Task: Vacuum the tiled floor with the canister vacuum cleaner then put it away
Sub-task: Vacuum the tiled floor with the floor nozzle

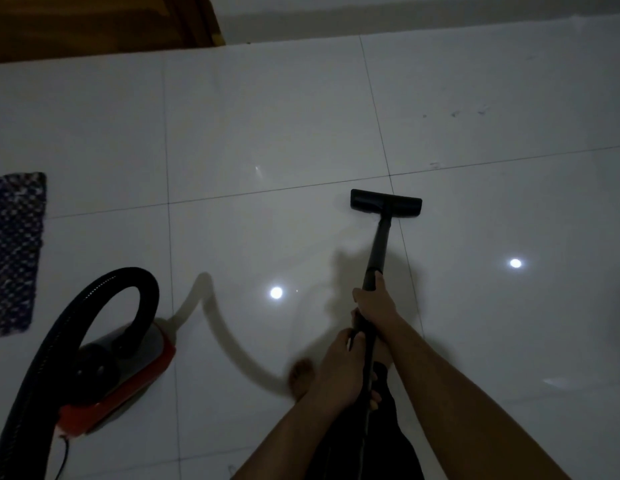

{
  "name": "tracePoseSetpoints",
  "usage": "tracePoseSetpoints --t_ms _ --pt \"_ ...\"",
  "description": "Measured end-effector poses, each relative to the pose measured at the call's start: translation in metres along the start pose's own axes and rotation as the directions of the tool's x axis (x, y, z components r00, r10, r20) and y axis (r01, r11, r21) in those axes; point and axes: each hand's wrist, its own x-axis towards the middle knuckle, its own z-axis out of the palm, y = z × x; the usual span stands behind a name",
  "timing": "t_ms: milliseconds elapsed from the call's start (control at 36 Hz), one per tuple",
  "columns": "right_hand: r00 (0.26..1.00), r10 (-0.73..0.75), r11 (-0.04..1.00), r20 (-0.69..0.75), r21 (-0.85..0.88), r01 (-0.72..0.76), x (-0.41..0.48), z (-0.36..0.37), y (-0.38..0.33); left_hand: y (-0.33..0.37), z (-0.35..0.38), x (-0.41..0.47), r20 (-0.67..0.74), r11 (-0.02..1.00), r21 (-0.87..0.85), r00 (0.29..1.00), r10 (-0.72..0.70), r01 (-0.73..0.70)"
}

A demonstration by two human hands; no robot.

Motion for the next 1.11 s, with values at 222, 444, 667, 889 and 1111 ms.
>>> tracePoseSetpoints --t_ms 222,444,667,889,1111 --pt "0.999 0.034 0.999 0.01 0.032 -0.034 -0.009 0.003 0.021 -0.01 0.003 -0.016 0.002 0.999 0.036 1.0 -0.003 0.002" --pt "0.998 0.066 0.997 0.003 0.033 -0.066 -0.004 -0.008 0.033 -0.011 0.016 -0.013 -0.033 0.996 0.086 0.999 -0.006 0.009" --pt "0.996 0.087 0.995 0.007 0.048 -0.087 0.011 -0.046 0.041 -0.007 0.05 0.006 0.005 0.994 0.101 0.999 -0.05 0.049" --pt "0.997 0.076 0.997 0.02 0.01 -0.077 0.047 -0.093 0.02 0.027 0.092 0.038 0.022 0.987 -0.065 0.989 -0.147 0.148" --pt "0.997 0.023 0.998 0.07 -0.067 -0.018 0.09 -0.143 -0.034 0.078 0.128 0.083 -0.024 0.987 -0.128 0.995 -0.099 0.095"
